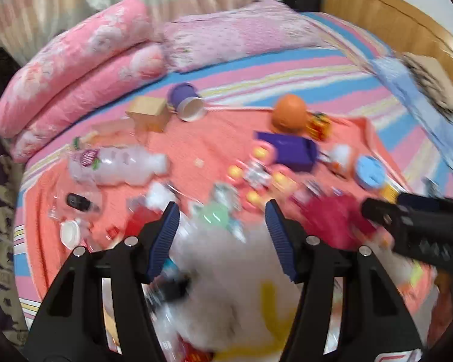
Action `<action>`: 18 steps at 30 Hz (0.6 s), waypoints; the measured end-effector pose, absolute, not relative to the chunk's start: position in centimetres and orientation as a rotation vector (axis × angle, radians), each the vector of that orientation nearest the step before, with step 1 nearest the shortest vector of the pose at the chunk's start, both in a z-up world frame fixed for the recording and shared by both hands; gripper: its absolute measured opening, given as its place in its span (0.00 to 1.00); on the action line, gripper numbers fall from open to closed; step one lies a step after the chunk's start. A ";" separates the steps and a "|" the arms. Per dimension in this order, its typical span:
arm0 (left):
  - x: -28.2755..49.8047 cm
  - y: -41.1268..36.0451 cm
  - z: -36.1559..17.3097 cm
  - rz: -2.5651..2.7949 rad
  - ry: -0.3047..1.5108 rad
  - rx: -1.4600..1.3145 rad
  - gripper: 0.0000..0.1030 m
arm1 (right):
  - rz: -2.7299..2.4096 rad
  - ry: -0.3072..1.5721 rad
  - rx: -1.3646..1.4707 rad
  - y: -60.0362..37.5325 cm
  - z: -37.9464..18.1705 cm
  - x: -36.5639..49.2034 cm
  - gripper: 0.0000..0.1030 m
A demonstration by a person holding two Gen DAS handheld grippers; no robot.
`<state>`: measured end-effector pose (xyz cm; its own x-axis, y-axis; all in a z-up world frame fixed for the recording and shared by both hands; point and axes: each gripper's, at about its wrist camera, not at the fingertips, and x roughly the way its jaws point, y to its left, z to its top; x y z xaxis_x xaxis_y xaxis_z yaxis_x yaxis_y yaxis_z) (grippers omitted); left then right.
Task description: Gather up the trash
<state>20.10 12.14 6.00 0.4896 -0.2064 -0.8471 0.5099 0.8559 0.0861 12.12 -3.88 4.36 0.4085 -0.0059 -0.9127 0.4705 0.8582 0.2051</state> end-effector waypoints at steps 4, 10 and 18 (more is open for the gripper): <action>23.9 11.1 3.0 -0.414 1.031 0.325 0.55 | -0.316 1.163 0.427 -3.3 1.8 16.2 0.66; 26.4 10.2 -2.9 -0.373 1.177 0.349 0.54 | -0.312 1.248 0.453 -3.9 -3.4 18.9 0.67; 25.1 11.4 -6.9 -0.368 1.281 0.372 0.48 | -0.257 1.366 0.405 -2.6 -6.8 18.6 0.69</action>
